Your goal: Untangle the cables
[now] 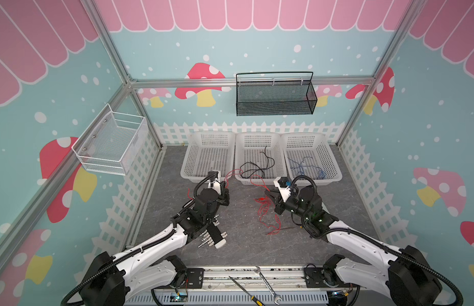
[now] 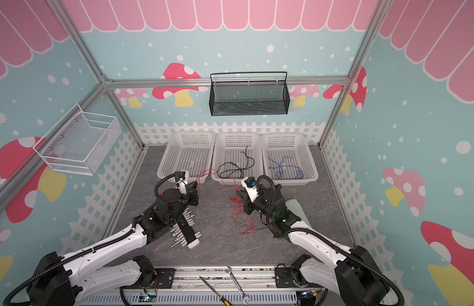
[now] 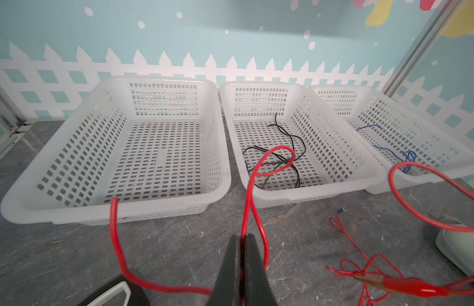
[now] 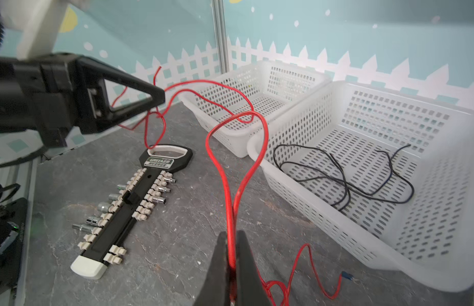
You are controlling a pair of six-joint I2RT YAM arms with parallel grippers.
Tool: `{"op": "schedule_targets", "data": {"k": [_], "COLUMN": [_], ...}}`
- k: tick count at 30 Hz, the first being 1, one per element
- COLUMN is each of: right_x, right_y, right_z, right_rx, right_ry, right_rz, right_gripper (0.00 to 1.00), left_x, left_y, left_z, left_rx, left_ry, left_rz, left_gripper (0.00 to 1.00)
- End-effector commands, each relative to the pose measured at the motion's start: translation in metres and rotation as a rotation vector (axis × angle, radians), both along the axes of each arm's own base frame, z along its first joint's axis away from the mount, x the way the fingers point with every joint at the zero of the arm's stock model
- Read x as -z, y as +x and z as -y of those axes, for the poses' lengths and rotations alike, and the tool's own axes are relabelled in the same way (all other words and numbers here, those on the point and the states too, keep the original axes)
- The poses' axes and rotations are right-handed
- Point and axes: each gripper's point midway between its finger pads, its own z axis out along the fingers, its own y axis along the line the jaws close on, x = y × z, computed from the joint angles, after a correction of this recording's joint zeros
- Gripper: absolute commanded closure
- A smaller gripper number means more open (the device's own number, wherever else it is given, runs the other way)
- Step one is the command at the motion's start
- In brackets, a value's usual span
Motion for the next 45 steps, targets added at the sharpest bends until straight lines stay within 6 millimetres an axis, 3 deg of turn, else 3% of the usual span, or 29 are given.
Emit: {"op": "schedule_targets", "data": {"k": [1,4,9,16,21,26,31,36,41,45], "right_x": [0.019,0.022,0.023,0.022,0.02,0.021,0.023,0.027,0.028,0.025], "right_y": [-0.001,0.001,0.006,0.01,0.012,0.013,0.013,0.013,0.015,0.015], "right_z": [0.008,0.01,0.009,0.006,0.003,0.001,-0.003,-0.001,-0.002,-0.003], "right_rx": [0.032,0.045,0.062,0.057,0.05,0.045,0.033,0.044,0.041,0.035], "right_ry": [-0.067,-0.068,-0.073,-0.064,-0.064,-0.063,-0.049,-0.055,-0.067,-0.066], "right_rz": [-0.026,-0.031,-0.033,-0.03,-0.025,-0.032,-0.055,-0.059,-0.053,-0.043], "right_gripper": [1.0,1.0,1.0,1.0,1.0,1.0,1.0,1.0,1.0,1.0], "left_x": [-0.033,-0.045,-0.061,-0.066,-0.05,-0.025,0.015,0.044,0.053,0.049], "left_y": [0.002,0.006,0.028,0.086,0.137,0.185,0.227,0.245,0.245,0.24], "left_z": [-0.005,-0.013,-0.041,-0.069,-0.084,-0.082,-0.081,-0.081,-0.079,-0.077], "left_rx": [-0.004,-0.006,-0.083,-0.159,-0.218,-0.24,-0.265,-0.267,-0.257,-0.238], "left_ry": [-0.056,-0.09,-0.128,-0.113,-0.11,-0.087,-0.074,-0.06,-0.058,-0.059], "left_rz": [0.054,0.07,0.071,0.036,-0.01,-0.058,-0.143,-0.199,-0.213,-0.206], "left_gripper": [1.0,1.0,1.0,1.0,1.0,1.0,1.0,0.98,0.68,0.61]}}
